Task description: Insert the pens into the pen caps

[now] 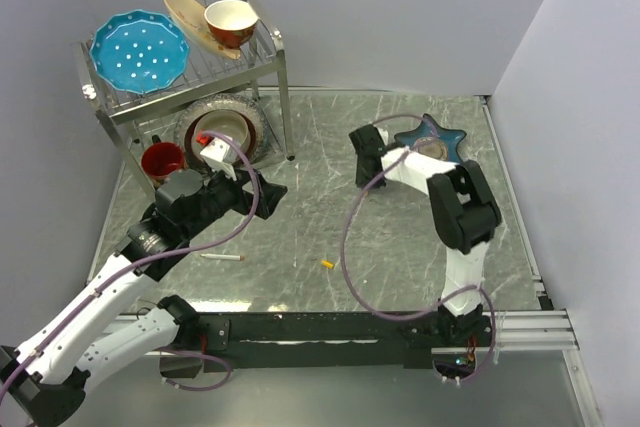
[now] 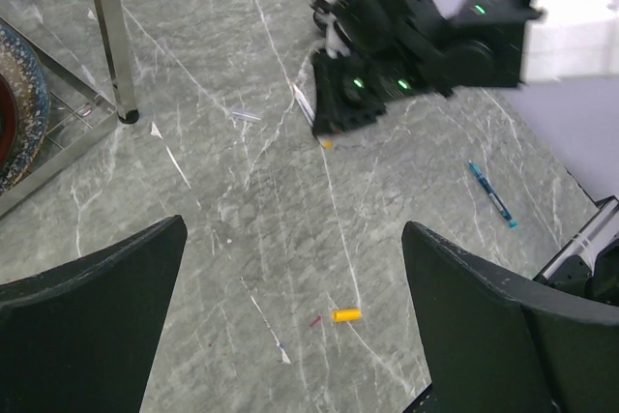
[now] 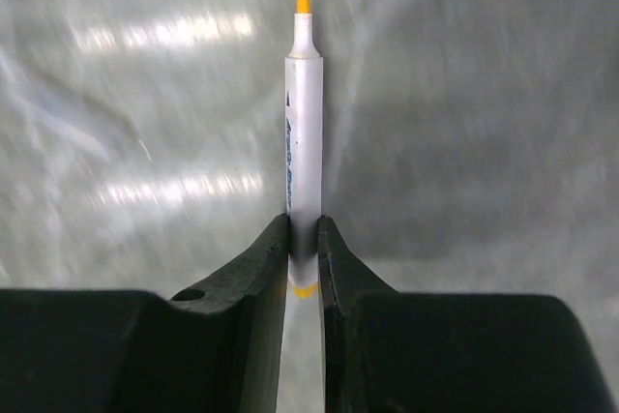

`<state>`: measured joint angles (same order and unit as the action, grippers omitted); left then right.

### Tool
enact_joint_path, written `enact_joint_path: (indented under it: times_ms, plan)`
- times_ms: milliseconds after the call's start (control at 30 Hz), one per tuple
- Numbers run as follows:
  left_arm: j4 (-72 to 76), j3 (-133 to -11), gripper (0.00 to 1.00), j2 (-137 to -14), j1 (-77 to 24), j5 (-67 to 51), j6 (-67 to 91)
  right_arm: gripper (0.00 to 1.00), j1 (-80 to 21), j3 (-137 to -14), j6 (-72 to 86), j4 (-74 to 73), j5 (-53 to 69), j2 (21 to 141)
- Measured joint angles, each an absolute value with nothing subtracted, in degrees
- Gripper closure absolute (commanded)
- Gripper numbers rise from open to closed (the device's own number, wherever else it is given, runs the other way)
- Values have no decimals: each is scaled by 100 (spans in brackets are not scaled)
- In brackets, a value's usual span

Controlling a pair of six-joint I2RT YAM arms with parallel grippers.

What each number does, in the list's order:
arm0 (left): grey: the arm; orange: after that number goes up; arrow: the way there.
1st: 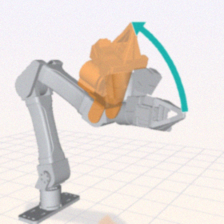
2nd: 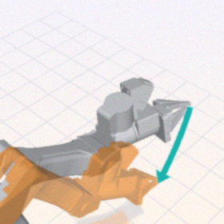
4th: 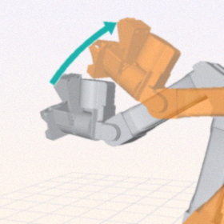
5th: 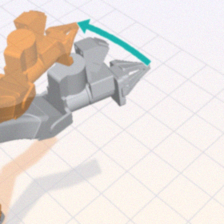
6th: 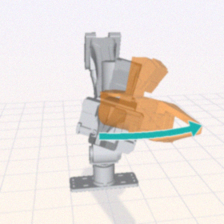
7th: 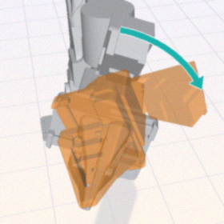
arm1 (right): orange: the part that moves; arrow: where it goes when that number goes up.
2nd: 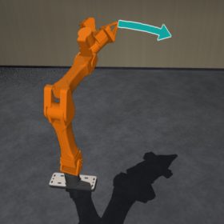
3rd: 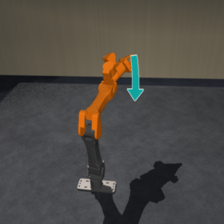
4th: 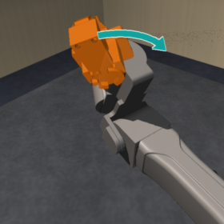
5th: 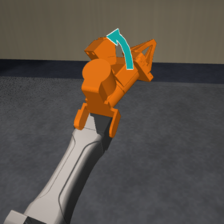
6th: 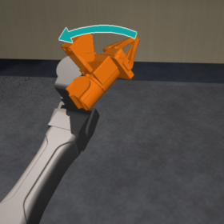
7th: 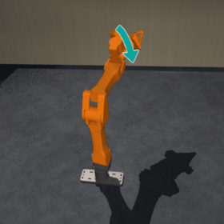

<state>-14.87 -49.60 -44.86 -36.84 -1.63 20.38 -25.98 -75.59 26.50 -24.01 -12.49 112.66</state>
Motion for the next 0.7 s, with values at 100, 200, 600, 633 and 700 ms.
enact_joint_path:
  times_ms: [100, 200, 600, 633, 700]
  plan:
    - [-1540, -4969, 4, -4497, -3684, -123, 2167, 85, -2731, -6661, 2700, -2206, -1227, 10619]
    - [-1577, -4998, 12, -4569, -3684, -200, 2585, 86, -2958, -5771, 2786, -1962, -1153, 9909]
    - [-615, -4480, 25, -5537, -3854, -825, 4235, 87, -4270, -3782, 3433, -794, -888, 6921]
    - [-537, -4469, 25, -5695, -3900, -825, 4287, 87, -4381, -3710, 3511, -683, -871, 6681]
    - [-401, -4469, 25, -5953, -4005, -821, 4342, 88, -4565, -3632, 3629, -532, -827, 6372]
